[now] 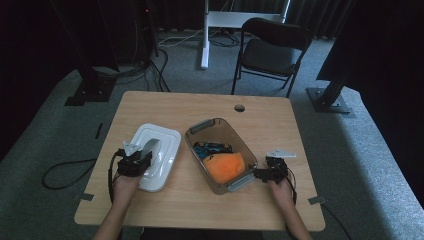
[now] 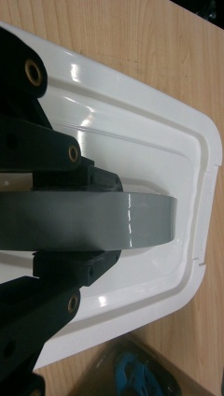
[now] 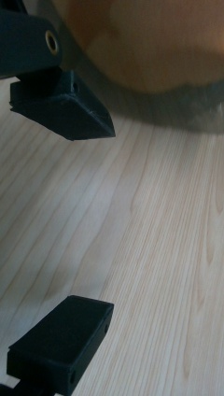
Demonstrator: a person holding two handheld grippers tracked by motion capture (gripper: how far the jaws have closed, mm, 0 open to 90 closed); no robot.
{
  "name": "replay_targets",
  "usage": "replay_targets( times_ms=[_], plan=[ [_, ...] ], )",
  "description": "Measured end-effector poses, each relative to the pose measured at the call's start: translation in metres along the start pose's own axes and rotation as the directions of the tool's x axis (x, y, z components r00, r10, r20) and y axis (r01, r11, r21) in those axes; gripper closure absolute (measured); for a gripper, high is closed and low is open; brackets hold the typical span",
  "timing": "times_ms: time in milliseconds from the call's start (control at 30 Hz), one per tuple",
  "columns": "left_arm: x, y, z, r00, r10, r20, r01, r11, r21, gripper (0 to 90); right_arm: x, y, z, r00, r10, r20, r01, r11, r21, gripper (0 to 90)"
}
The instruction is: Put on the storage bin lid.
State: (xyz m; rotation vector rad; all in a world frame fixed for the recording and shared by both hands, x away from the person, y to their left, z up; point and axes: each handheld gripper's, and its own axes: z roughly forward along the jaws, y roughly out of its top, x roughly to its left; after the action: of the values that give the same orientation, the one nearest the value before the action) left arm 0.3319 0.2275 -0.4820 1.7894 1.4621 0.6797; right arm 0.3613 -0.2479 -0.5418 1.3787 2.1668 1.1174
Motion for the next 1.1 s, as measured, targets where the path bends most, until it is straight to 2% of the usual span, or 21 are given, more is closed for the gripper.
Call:
replay_targets(
  times_ms=[167,300,367,800,1100],
  plan=[
    [0.0,0.002,-0.005,1.0,-0.004,-0.001,0.004,1.0,-0.008,67.3,0.003,0.0,0.001,0.9998,-0.004,-0.019,0.004,1.0,-0.003,13.2],
    [-0.001,0.005,-0.012,1.0,-0.005,0.009,0.005,0.9998,-0.02,67.3,0.007,-0.001,0.001,0.9986,-0.008,-0.052,0.007,1.0,-0.012,13.4],
    [-0.002,0.007,-0.015,0.9999,-0.003,0.011,0.003,0.9995,-0.031,67.3,0.008,-0.001,0.0,0.999,-0.012,-0.043,0.011,1.0,-0.012,13.4],
    [-0.012,0.02,-0.033,0.9991,0.023,0.036,-0.02,0.9962,-0.085,67.3,0.01,-0.003,-0.001,0.9972,-0.019,-0.072,0.018,1.0,-0.017,13.5],
    [-0.013,0.026,-0.043,0.9985,0.017,0.052,-0.011,0.9936,-0.113,67.3,0.016,-0.004,-0.002,0.9938,-0.048,-0.1,0.047,0.999,-0.012,13.5]
  ],
)
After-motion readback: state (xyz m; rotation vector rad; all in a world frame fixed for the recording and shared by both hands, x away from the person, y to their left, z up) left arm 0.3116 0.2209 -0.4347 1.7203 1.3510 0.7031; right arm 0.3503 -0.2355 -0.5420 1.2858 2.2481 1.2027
